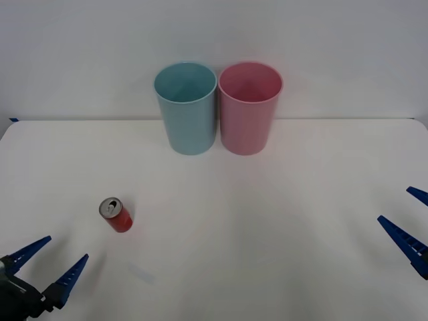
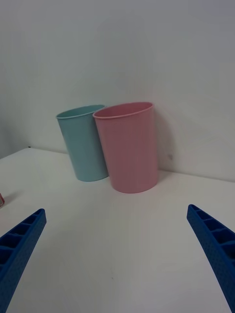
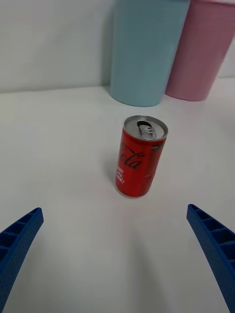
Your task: Grasp the object on the table and drop it into the matching bin: aluminum can to the light blue bin, PET bottle to the pink bin.
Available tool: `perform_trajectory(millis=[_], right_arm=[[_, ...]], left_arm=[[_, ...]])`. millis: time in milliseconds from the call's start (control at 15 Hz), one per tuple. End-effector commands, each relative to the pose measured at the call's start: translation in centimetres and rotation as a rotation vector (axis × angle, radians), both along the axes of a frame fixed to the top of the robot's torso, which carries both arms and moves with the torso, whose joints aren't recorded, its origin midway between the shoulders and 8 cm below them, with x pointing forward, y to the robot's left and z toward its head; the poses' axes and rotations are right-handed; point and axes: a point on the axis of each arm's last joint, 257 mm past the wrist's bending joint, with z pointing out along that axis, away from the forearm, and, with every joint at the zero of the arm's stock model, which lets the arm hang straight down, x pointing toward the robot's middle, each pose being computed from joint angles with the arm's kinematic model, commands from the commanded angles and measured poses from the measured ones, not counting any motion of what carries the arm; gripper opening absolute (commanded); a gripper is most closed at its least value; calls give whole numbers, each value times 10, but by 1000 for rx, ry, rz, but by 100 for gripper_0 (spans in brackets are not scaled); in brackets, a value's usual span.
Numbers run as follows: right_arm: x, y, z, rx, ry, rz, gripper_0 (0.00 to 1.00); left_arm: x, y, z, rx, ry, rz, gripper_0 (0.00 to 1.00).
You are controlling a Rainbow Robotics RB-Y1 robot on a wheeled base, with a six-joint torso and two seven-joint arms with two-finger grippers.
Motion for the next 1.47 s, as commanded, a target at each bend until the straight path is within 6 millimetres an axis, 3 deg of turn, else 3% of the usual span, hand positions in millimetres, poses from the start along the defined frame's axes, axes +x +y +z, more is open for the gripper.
perform_trajectory(millis=[67,467,733,1467], right_arm=[[0,0,0,0,0,0,100],[0,0,0,0,0,0,100],[0,0,0,0,0,0,100],[0,0,0,0,0,0,100]], left_arm=[[9,-13,-5,-15,-14,8,100],[29,-39,-17,-23,-42,10,100],[50,-46,-29,-4,-58,-3,100],[96,-70,-31,-31,-85,25,100]])
